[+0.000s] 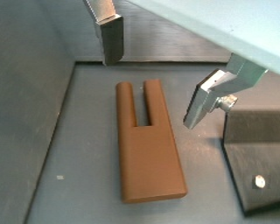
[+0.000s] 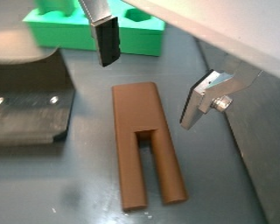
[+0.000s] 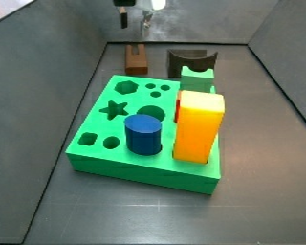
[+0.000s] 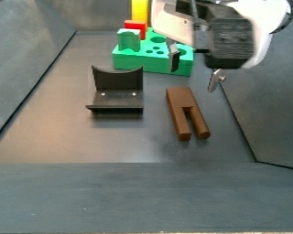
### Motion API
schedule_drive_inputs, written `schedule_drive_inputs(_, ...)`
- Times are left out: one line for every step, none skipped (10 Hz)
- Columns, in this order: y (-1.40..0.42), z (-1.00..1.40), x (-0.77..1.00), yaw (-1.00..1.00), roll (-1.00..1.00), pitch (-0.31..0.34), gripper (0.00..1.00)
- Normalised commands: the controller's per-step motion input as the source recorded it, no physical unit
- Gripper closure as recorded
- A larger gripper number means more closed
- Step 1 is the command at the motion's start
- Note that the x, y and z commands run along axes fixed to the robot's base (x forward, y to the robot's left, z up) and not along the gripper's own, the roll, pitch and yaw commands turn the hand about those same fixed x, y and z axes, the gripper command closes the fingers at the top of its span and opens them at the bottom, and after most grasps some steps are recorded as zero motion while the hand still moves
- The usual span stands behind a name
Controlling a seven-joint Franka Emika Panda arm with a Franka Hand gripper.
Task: Pick up the square-circle object. Move up. Rotate the square-circle object. Place the square-circle object on the fixture. Regrasp the square-circle object. Move to above the board. Insert the square-circle object.
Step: Rotate the square-circle object.
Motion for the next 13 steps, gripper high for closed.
schedule_drive_inputs(0.00, -0.03, 0.03, 1.00, 0.00, -0.008, 0.00)
schedule_drive_inputs(0.00, -0.03, 0.03, 1.00, 0.00, -0.009, 0.00)
schedule_drive_inputs(0.00, -0.03, 0.03, 1.00, 0.00, -0.010, 0.00)
schedule_drive_inputs(0.00, -0.03, 0.03, 1.00, 0.00, -0.011, 0.00)
schedule_drive_inputs(0.00, -0.03, 0.03, 1.00, 0.00, -0.012, 0.00)
schedule_drive_inputs(0.00, -0.03, 0.03, 1.00, 0.00, -0.014, 0.00)
schedule_drive_inputs(0.00, -0.03, 0.03, 1.00, 0.00, -0.017, 0.00)
schedule_drive_inputs(0.00, -0.03, 0.03, 1.00, 0.00, -0.020, 0.00)
schedule_drive_inputs(0.00, -0.03, 0.03, 0.94, 0.01, -0.025, 0.00)
schedule_drive_inputs(0.00, -0.03, 0.03, 0.70, 0.01, -0.025, 0.00)
schedule_drive_inputs(0.00, -0.03, 0.03, 0.39, 0.01, -0.024, 0.00)
schedule_drive_inputs(0.00, -0.03, 0.03, 0.29, 0.01, -0.024, 0.00)
schedule_drive_inputs(0.00, -1.00, 0.00, 0.00, 0.00, 0.000, 0.00)
